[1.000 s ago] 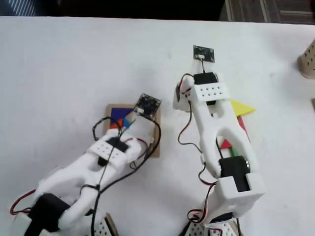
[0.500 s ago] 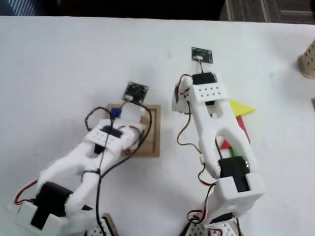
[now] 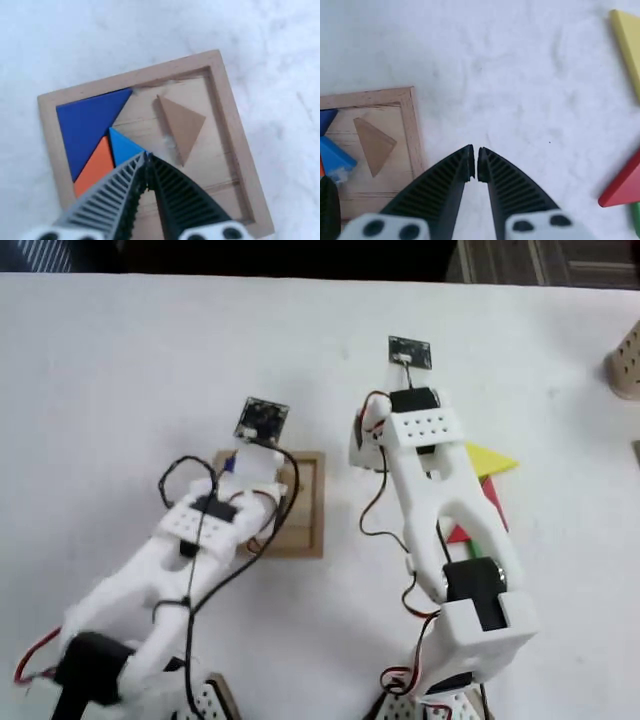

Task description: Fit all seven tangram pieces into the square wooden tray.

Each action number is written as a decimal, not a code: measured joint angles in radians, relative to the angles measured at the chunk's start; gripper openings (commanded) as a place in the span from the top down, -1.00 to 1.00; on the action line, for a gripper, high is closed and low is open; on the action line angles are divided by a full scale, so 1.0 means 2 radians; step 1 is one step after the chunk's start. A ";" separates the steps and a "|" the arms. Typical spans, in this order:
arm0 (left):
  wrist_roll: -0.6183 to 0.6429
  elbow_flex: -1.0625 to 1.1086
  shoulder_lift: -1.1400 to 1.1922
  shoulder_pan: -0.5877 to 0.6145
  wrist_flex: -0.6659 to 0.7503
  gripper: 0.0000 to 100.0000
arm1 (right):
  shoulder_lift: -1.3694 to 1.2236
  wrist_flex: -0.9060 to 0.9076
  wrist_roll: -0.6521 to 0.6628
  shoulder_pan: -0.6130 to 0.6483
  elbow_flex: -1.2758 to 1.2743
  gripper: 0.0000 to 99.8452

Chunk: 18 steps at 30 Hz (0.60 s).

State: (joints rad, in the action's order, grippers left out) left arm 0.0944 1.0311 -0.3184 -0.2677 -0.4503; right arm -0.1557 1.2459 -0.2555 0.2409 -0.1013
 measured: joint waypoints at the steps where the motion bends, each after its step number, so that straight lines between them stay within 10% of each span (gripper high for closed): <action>1: 0.000 0.015 -0.018 -0.001 0.005 0.96 | 0.000 0.000 0.000 0.001 0.000 0.96; 11: 0.035 0.056 -0.044 -0.120 0.011 0.96 | 0.000 0.000 0.000 0.000 0.000 0.96; 18: 0.061 -0.036 0.084 -0.087 0.008 0.96 | 0.000 0.000 0.000 0.000 0.000 0.96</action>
State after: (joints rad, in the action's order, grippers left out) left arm 0.2156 0.9590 -0.1496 -0.4427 -0.4350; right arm -0.1557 1.2459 -0.2555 0.2409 -0.1013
